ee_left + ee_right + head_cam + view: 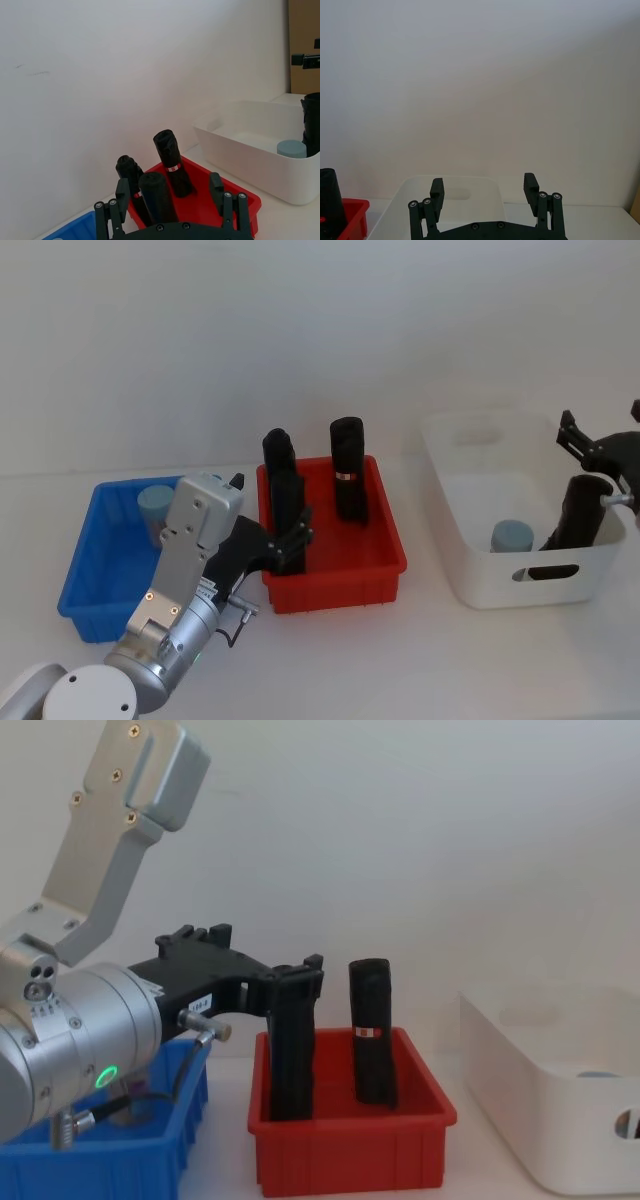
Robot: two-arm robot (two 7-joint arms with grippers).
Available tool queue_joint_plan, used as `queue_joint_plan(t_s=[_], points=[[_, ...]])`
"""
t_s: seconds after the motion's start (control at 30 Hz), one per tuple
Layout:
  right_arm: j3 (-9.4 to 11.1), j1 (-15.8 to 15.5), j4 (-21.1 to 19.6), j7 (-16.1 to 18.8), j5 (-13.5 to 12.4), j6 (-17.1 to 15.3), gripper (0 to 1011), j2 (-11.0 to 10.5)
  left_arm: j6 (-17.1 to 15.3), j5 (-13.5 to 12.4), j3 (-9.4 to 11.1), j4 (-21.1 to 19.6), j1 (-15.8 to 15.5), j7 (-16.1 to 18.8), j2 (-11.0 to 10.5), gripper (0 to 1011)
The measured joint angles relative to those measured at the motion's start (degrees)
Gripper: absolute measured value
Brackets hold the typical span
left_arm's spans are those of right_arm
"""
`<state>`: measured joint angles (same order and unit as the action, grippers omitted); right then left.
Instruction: Pick the cotton swabs from the blue box and place them into the white box.
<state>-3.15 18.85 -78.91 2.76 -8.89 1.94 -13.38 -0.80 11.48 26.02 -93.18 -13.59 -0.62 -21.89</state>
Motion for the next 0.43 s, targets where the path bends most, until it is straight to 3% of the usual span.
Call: queue_joint_plan(t_s=[0.43], points=[[0.0,0.0,0.0,0.1,0.0,0.1,1002,0.0,0.0,0.0,0.0,0.0,0.0,0.0,0.0,1004]])
